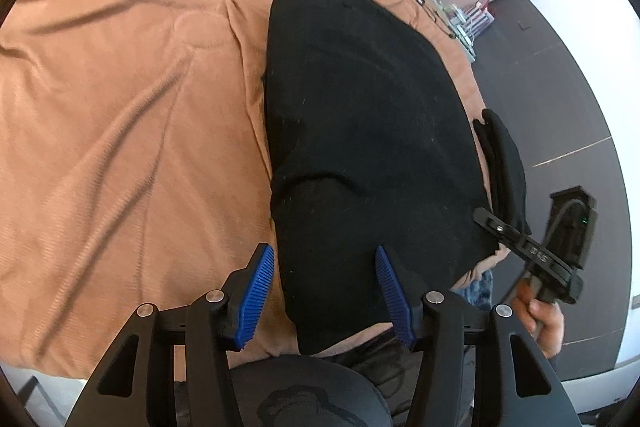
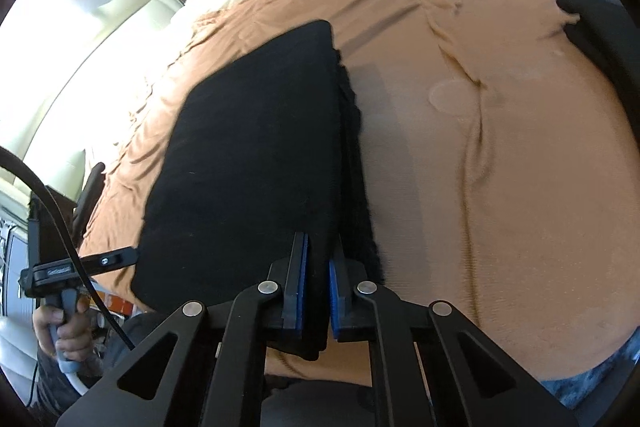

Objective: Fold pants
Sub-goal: 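Open the left gripper and release the folded trousers onto the bed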

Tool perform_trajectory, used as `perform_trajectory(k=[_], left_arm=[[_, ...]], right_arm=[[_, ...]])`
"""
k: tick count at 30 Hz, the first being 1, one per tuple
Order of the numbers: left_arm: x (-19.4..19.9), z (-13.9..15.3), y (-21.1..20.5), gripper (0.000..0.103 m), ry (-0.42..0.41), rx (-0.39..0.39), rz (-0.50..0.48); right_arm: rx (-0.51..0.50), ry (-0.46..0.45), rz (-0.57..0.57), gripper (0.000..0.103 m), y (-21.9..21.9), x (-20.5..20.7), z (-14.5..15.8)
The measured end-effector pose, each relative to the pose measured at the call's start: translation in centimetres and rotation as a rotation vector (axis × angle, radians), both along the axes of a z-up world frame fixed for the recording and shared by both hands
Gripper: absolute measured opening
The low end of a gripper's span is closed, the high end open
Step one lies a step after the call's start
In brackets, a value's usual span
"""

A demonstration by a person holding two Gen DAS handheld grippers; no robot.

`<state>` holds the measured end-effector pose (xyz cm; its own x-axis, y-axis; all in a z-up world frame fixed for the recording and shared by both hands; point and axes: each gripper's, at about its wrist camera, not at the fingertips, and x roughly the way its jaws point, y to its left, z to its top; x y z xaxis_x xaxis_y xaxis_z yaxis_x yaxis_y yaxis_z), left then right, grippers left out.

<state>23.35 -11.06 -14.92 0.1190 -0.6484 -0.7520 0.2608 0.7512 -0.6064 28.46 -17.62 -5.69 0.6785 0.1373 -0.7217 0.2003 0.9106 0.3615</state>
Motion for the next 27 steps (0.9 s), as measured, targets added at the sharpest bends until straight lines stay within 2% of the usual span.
perform_trajectory(k=[3, 7, 10, 12, 14, 16, 18, 22, 27], left_arm=[[-0.1, -0.4, -0.3, 0.056, 0.027, -0.01, -0.009], [-0.4, 0.0, -0.6, 0.056, 0.015, 0.008, -0.021], [-0.2, 1.0, -0.4, 0.056, -0.015, 0.024, -0.011], [0.2, 1.7, -0.1, 0.057, -0.037, 0.035, 0.0], [0.7, 2.1, 0.5, 0.061, -0.052, 0.036, 0.017], [1.3, 2.2, 0.6, 0.062, -0.052, 0.034, 0.032], [1.9, 2.2, 0.6, 0.062, -0.054, 0.028, 0.042], [3.3, 2.3, 0.6, 0.062, -0.069, 0.02, 0.053], [4.8, 2.0, -0.3, 0.062, -0.071, 0.014, 0.06]], right_arm=[[-0.005, 0.037, 0.003, 0.005, -0.3, 0.8, -1.2], [-0.007, 0.069, 0.006, 0.006, -0.1, 1.5, -2.1], [-0.034, 0.074, 0.026, 0.007, 0.6, 1.6, -1.1], [-0.015, 0.054, 0.038, 0.009, 0.4, 1.7, -0.1], [-0.037, 0.035, 0.041, 0.019, 0.5, 1.4, 1.1], [-0.086, 0.006, 0.025, 0.026, 0.5, 1.4, 2.5], [-0.081, -0.017, 0.022, 0.031, 0.1, 1.3, 3.3], [-0.105, -0.033, 0.033, 0.031, -0.2, 2.5, 4.4], [-0.143, -0.027, 0.081, 0.031, 0.4, 4.9, 4.4]])
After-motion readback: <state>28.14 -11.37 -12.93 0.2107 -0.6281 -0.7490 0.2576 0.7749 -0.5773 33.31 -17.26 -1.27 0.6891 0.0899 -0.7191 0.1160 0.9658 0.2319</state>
